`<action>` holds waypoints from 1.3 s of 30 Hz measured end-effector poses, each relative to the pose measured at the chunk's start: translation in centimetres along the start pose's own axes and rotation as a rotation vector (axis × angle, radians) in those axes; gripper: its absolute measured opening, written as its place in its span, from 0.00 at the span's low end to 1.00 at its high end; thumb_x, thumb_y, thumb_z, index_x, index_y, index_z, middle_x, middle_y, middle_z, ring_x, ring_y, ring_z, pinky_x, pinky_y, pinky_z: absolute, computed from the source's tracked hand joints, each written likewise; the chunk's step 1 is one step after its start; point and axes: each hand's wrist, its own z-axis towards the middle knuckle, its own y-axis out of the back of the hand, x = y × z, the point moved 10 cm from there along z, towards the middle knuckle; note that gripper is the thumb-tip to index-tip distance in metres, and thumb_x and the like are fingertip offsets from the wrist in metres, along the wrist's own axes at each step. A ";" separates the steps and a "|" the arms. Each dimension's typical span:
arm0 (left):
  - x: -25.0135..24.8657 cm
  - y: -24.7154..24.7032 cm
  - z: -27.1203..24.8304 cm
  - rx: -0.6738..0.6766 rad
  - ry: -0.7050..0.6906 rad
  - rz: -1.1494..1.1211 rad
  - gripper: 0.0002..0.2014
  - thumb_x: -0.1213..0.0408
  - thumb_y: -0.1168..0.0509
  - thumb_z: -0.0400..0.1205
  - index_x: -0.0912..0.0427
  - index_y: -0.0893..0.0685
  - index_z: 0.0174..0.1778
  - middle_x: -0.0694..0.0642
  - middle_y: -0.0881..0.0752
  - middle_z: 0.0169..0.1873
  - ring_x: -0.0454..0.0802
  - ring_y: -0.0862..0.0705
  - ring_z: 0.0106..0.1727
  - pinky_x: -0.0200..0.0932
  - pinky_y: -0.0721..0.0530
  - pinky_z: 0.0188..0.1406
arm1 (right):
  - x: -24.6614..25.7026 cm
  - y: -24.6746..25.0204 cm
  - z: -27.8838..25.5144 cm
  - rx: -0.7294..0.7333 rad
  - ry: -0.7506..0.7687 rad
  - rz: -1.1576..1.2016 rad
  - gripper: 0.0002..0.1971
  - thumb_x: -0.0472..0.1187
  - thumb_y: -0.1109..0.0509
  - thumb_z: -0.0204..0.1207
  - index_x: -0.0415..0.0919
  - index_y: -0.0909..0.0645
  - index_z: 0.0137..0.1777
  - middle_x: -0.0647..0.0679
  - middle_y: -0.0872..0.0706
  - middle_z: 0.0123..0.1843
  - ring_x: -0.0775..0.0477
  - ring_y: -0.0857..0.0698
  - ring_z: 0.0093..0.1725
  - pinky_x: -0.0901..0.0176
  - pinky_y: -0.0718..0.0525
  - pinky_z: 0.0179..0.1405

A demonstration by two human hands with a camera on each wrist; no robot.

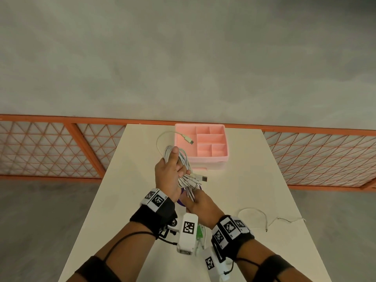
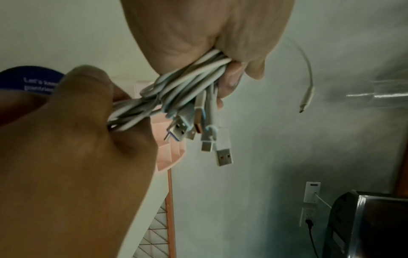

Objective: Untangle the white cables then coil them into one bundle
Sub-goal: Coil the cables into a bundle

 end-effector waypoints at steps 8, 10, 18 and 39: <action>-1.5 1.4 1.0 -0.118 -0.100 0.086 0.20 0.46 0.28 0.78 0.56 0.24 0.32 0.46 0.29 0.19 0.45 0.30 0.21 0.43 0.20 0.32 | -3.4 -2.8 -0.4 0.135 -0.042 -0.378 0.08 0.47 0.36 0.80 0.43 0.27 0.48 0.44 0.14 0.46 0.43 0.14 0.46 0.40 0.14 0.52; -1.6 1.4 1.1 -0.094 -0.174 0.197 0.20 0.44 0.28 0.76 0.58 0.24 0.36 0.46 0.26 0.20 0.45 0.27 0.22 0.37 0.21 0.26 | -1.7 -3.0 -0.8 0.170 0.015 -0.443 0.07 0.42 0.35 0.81 0.41 0.28 0.51 0.44 0.15 0.48 0.42 0.15 0.47 0.44 0.15 0.53; -1.1 2.7 1.9 -0.042 -0.341 0.549 0.44 0.30 0.25 0.65 0.63 0.23 0.64 0.64 0.13 0.55 0.64 0.13 0.54 0.57 0.12 0.56 | 2.9 0.2 -1.0 0.241 0.056 -0.489 0.09 0.41 0.33 0.81 0.38 0.20 0.56 0.48 0.17 0.46 0.49 0.21 0.43 0.59 0.29 0.39; 5.3 -3.0 -2.6 0.882 0.111 0.919 0.40 0.54 0.15 0.62 0.66 0.30 0.60 0.62 0.19 0.50 0.40 0.14 0.46 0.35 0.15 0.46 | 8.1 5.6 -0.2 0.261 0.147 -0.650 0.22 0.41 0.21 0.69 0.49 0.28 0.57 0.55 0.20 0.38 0.55 0.20 0.35 0.59 0.22 0.32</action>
